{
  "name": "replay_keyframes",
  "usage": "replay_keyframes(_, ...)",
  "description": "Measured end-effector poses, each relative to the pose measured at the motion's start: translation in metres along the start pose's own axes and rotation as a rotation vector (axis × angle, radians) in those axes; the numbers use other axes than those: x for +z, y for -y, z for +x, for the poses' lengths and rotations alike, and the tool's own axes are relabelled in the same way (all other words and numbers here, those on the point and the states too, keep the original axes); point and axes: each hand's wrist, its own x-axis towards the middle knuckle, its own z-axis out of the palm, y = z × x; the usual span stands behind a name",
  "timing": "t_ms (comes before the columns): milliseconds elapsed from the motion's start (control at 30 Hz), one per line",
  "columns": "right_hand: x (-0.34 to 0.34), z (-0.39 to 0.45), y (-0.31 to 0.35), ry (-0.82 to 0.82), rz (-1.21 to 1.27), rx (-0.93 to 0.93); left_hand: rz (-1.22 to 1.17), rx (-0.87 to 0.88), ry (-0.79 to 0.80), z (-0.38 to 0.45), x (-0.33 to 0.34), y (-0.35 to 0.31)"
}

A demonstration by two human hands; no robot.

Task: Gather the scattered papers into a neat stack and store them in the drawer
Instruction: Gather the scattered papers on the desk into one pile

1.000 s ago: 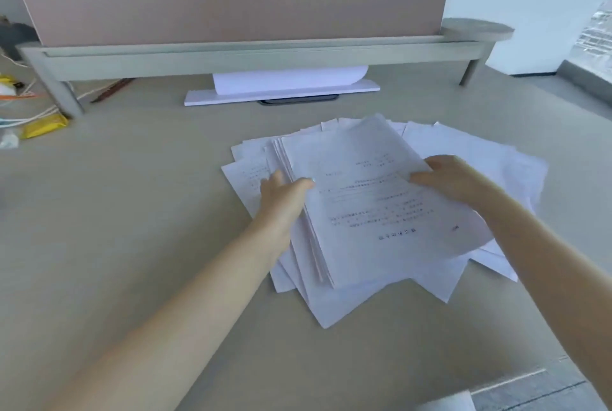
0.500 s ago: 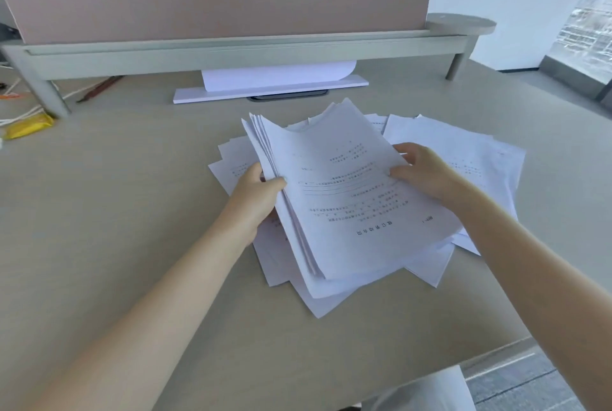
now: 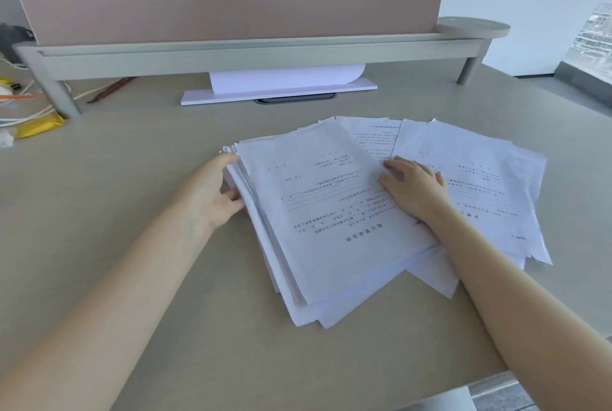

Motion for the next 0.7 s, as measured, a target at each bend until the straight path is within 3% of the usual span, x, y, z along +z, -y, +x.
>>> replay_keyframes(100, 0.002, 0.003, -0.005, -0.006, -0.014, 0.002, 0.034, -0.064, 0.051, 0.008, 0.008, 0.001)
replay_keyframes(200, 0.002, 0.002, -0.006, -0.022, -0.019, -0.002, 0.221, -0.109, 0.118, 0.02, 0.011, 0.0)
replay_keyframes(367, -0.001, 0.0, -0.004, -0.031, 0.015, 0.02, 0.894, 0.094, -0.006, 0.027, 0.011, -0.006)
replay_keyframes(433, -0.001, 0.0, -0.004, -0.035, 0.024, 0.025, 0.992, 0.162, 0.061, 0.025, 0.013, -0.002)
replay_keyframes(533, -0.001, 0.001, -0.004, -0.039, 0.03, 0.027, 0.935, 0.134, 0.184, 0.023, 0.024, 0.002)
replay_keyframes(700, -0.001, 0.001, -0.006, -0.032, 0.047, 0.021, 0.576, 0.021, 0.233, 0.011, 0.047, 0.011)
